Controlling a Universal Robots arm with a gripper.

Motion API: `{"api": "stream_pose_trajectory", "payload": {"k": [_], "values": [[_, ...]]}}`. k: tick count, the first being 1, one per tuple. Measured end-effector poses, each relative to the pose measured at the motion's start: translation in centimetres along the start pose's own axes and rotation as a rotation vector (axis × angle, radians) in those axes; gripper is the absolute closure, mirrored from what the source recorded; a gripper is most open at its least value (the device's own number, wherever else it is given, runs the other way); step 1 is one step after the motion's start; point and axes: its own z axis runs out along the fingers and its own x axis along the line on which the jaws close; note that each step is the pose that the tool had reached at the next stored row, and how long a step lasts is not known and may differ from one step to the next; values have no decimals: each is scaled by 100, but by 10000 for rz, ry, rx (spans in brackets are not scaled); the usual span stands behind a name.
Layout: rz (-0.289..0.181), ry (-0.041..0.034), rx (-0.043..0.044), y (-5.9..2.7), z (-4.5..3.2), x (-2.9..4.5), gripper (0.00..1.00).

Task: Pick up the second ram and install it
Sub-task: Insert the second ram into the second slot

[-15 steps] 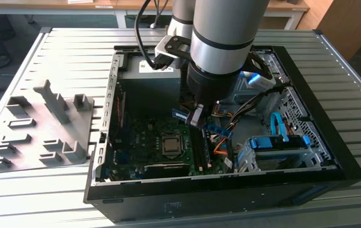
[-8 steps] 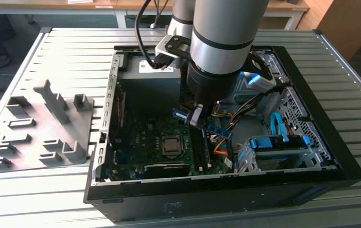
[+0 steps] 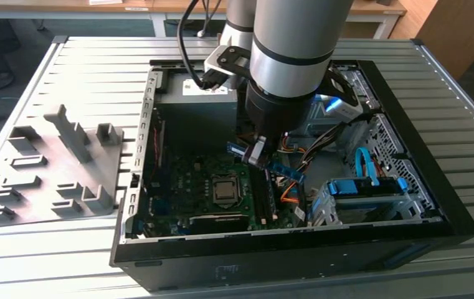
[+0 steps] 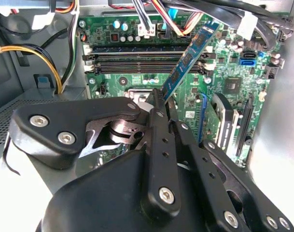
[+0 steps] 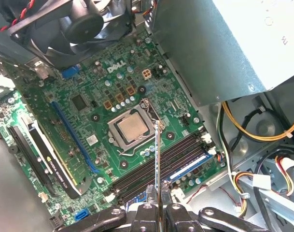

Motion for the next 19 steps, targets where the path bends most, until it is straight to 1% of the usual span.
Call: {"api": "stream_pose_trajectory", "payload": {"k": [19], "values": [[470,-6,35,0,1,0,86]]}}
